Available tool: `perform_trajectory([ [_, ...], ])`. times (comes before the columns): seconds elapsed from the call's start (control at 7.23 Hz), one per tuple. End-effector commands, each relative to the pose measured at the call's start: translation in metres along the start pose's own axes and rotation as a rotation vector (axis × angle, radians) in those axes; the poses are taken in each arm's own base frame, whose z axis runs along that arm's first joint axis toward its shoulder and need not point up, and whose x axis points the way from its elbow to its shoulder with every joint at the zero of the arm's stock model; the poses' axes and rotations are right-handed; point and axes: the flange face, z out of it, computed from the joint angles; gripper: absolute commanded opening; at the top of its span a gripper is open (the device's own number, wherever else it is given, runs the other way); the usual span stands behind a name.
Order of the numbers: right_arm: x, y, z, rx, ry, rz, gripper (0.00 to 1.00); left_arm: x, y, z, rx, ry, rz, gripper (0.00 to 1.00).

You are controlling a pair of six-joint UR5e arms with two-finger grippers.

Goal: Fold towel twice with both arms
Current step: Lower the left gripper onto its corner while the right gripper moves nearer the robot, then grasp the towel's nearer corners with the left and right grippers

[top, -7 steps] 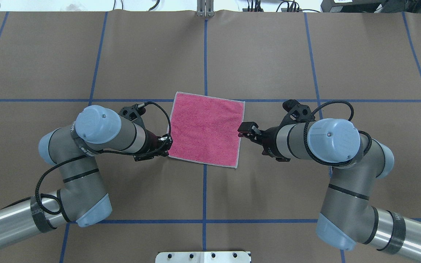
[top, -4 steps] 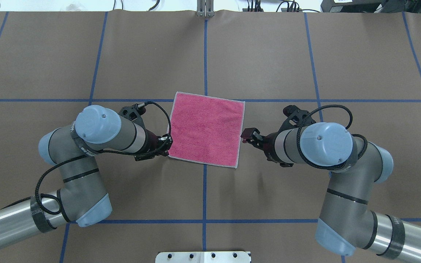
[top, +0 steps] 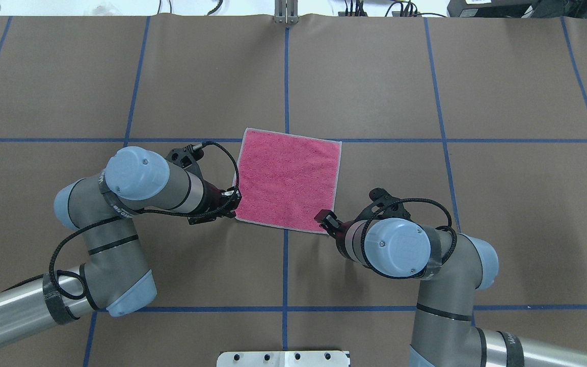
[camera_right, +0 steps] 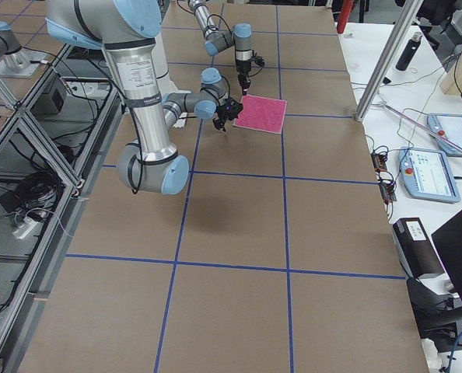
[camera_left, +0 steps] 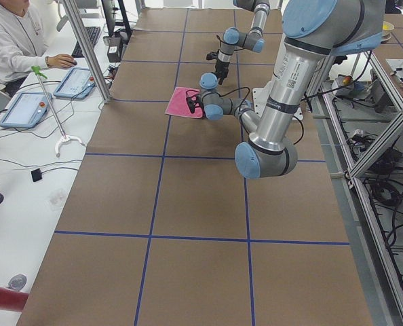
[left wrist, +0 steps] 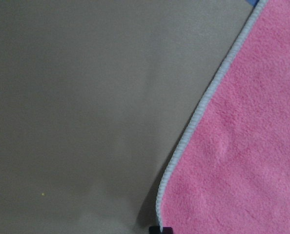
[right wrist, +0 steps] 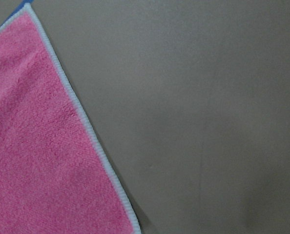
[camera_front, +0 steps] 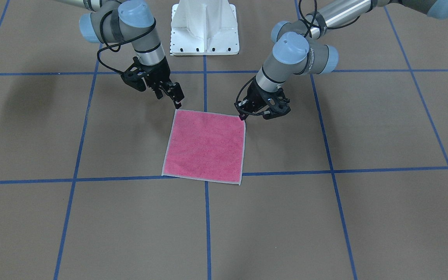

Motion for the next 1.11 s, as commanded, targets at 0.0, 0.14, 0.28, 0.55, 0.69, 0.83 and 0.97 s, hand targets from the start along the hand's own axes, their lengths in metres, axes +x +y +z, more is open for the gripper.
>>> perform_trajectory([
  [0.0,-0.009,0.006,0.005,0.017,-0.012,0.029,0.86,0.000,0.000,0.000,0.000,0.000,0.000,0.00],
  [0.14,-0.010,0.004,0.004,0.035,-0.026,0.027,0.84,0.000,0.000,0.000,0.002,0.000,0.000,0.00],
  [0.28,-0.015,0.006,0.002,0.036,-0.035,0.029,0.82,0.000,0.000,0.000,0.002,0.000,0.000,0.00],
  [0.55,-0.017,0.007,0.001,0.035,-0.048,0.110,0.78,0.000,0.000,0.000,0.002,0.000,0.000,0.00],
  [0.69,-0.021,0.008,0.000,0.036,-0.053,0.123,0.78,0.000,-0.001,-0.001,0.003,0.002,-0.001,0.00],
  [0.83,-0.020,0.008,0.001,0.038,-0.053,0.173,0.76,0.000,0.000,-0.001,0.001,0.001,-0.001,0.00],
  [0.97,-0.022,0.008,0.000,0.042,-0.060,0.203,0.72,0.001,0.000,-0.001,0.001,0.003,0.001,0.00],
])
